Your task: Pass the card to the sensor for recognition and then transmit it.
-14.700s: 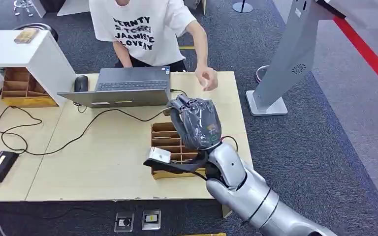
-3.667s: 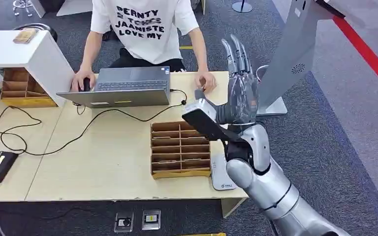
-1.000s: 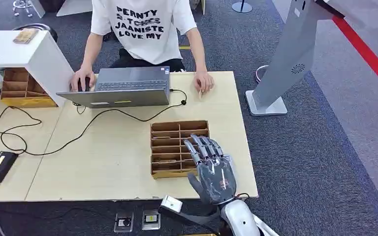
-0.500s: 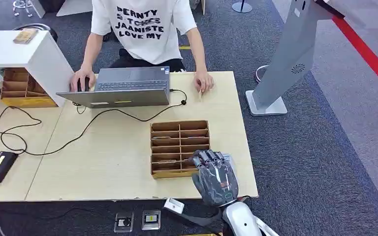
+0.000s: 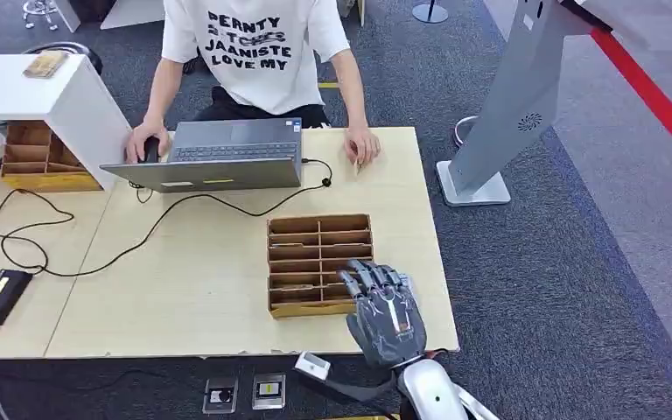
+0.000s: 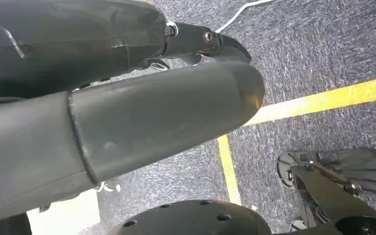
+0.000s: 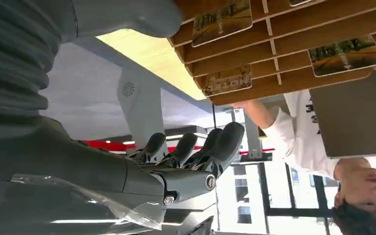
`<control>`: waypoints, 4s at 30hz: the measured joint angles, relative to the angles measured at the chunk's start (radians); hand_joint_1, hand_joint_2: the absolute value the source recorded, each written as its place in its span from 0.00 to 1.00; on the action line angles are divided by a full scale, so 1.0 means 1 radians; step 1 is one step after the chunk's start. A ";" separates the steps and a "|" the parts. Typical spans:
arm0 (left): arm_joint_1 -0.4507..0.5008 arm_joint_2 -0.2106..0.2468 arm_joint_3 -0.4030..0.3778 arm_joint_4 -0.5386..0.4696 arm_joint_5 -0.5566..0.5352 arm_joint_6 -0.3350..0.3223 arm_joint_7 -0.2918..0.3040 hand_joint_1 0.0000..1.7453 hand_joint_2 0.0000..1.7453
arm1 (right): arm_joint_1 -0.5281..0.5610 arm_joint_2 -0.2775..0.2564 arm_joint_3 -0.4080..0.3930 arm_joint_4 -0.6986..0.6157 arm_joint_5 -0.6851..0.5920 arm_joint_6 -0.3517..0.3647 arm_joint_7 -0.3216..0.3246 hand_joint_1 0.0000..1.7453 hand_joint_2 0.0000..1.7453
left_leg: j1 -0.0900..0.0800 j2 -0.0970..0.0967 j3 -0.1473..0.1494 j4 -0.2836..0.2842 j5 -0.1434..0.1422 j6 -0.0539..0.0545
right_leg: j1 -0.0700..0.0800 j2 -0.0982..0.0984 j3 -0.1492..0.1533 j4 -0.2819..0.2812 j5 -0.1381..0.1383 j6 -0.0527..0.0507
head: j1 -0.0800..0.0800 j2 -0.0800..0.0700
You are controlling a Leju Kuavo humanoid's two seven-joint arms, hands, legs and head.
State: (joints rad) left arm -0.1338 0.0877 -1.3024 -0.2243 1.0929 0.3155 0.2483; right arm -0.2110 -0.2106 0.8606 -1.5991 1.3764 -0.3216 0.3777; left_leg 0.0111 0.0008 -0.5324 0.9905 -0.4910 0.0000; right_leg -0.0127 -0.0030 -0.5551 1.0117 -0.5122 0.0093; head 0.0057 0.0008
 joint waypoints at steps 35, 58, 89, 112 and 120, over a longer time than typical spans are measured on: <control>0.000 0.001 0.000 0.000 0.022 0.008 0.000 0.00 0.00 | -0.144 0.020 0.016 0.191 -0.090 -0.011 -0.061 0.33 1.00 | 0.000 0.000 0.000 0.000 0.000 0.000 | 0.000 0.000 0.000 0.000 0.000 0.000 | 0.000 0.000; 0.000 0.001 0.000 0.000 0.028 0.017 0.000 0.00 0.00 | -0.228 0.087 0.061 0.341 -0.162 -0.072 -0.077 0.36 1.00 | 0.000 0.000 -0.001 0.000 0.000 0.000 | 0.000 -0.001 0.000 0.000 0.000 0.000 | 0.000 0.000; 0.003 0.001 0.001 0.000 0.034 0.024 0.000 0.00 0.00 | -0.218 0.076 0.066 0.351 -0.130 -0.095 -0.061 0.42 1.00 | 0.000 0.000 0.000 0.000 0.000 0.000 | 0.000 0.000 0.000 0.000 0.000 0.000 | 0.000 0.000; 0.003 0.003 0.000 0.000 0.022 0.016 0.000 0.00 0.00 | -0.185 0.078 0.068 0.344 -0.164 -0.049 -0.054 0.48 1.00 | 0.000 0.000 0.000 0.000 0.000 0.000 | 0.000 0.000 0.000 0.000 0.000 0.000 | 0.000 0.000; 0.003 0.008 0.000 0.000 0.018 0.015 0.000 0.00 0.00 | -0.171 0.076 0.068 0.328 -0.167 -0.035 -0.044 0.48 1.00 | 0.000 0.000 0.000 0.000 0.000 0.000 | 0.000 0.000 0.000 0.000 0.000 0.000 | 0.000 0.000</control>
State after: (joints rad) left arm -0.1309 0.0954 -1.3020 -0.2243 1.1105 0.3300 0.2480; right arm -0.3821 -0.1347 0.9289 -1.2707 1.2089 -0.3563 0.3338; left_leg 0.0111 0.0006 -0.5324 0.9906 -0.4910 0.0000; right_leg -0.0127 -0.0031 -0.5552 1.0118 -0.5122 0.0093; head 0.0057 0.0004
